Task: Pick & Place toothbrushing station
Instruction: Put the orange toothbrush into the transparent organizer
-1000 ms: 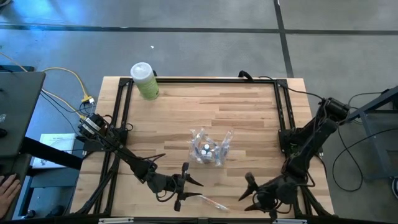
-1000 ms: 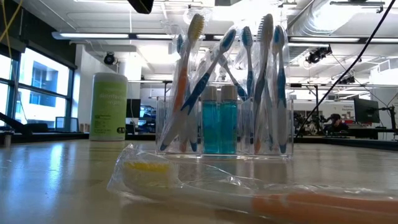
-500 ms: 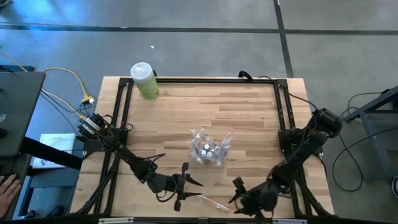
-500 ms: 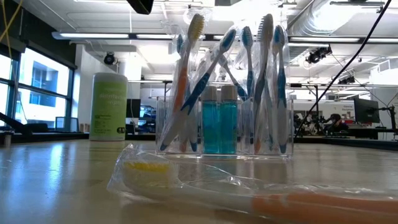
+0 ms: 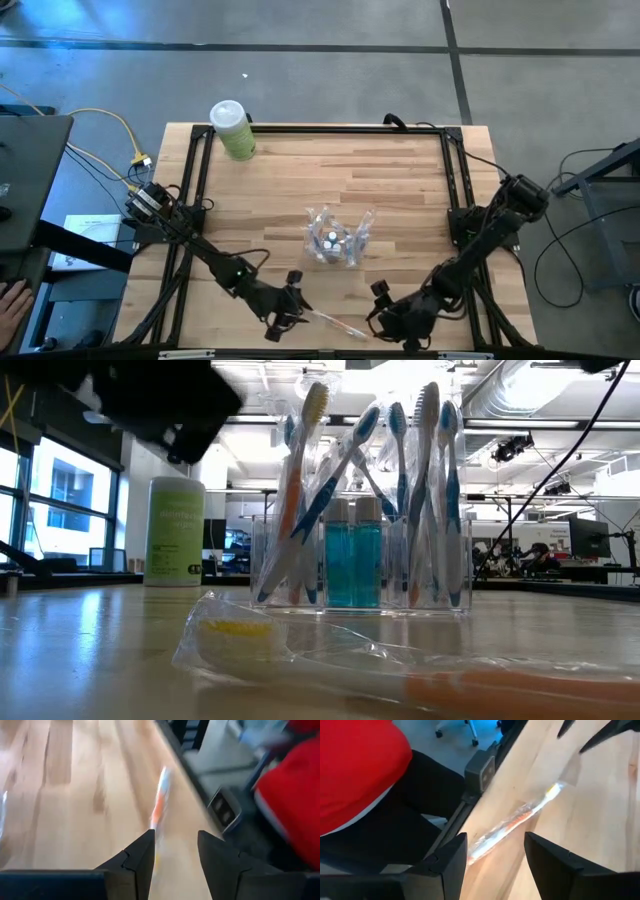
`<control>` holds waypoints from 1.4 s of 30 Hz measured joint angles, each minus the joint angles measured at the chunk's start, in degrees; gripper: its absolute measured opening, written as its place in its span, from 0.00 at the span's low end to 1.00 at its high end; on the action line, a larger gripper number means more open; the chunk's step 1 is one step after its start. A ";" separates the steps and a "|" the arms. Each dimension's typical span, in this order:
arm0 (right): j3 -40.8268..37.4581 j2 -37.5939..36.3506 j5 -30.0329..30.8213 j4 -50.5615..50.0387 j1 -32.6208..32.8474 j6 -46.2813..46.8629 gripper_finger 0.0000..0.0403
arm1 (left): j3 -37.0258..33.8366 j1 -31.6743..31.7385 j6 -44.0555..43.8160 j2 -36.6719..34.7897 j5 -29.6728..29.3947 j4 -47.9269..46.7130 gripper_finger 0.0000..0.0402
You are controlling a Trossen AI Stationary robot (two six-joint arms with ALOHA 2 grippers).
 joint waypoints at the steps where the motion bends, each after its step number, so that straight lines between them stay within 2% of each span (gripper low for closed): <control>1: 0.00 0.00 0.06 -0.03 -0.10 0.00 0.47 | 0.00 0.04 0.42 0.00 -0.11 -1.86 0.36; 6: 0.00 0.00 0.19 -0.31 -0.06 0.00 0.47 | 0.00 -0.31 3.03 0.00 -0.51 -6.40 0.36; 11: 0.00 0.00 0.01 -0.43 -0.12 0.00 0.47 | 0.02 -0.31 2.96 2.57 -5.92 -5.28 0.36; 16: -0.02 0.00 -0.05 -0.46 -0.05 0.00 0.47 | 0.00 0.20 2.70 6.51 -5.28 -0.96 0.36; 22: -0.02 0.00 -0.04 -0.46 -0.08 0.00 0.47 | 0.02 0.20 2.68 6.49 -5.14 -0.52 0.36; 29: -0.07 0.00 -0.04 -0.46 -0.08 -0.15 0.47 | 0.04 2.20 0.11 8.52 1.03 0.81 0.36; 36: -0.07 0.00 -0.01 -0.48 -0.08 -0.17 0.47 | 0.07 2.78 0.35 8.63 1.79 0.59 0.36; 42: -0.07 0.00 -0.03 -0.46 -0.08 -0.17 0.47 | 0.07 4.03 -4.04 9.45 6.30 -1.57 0.36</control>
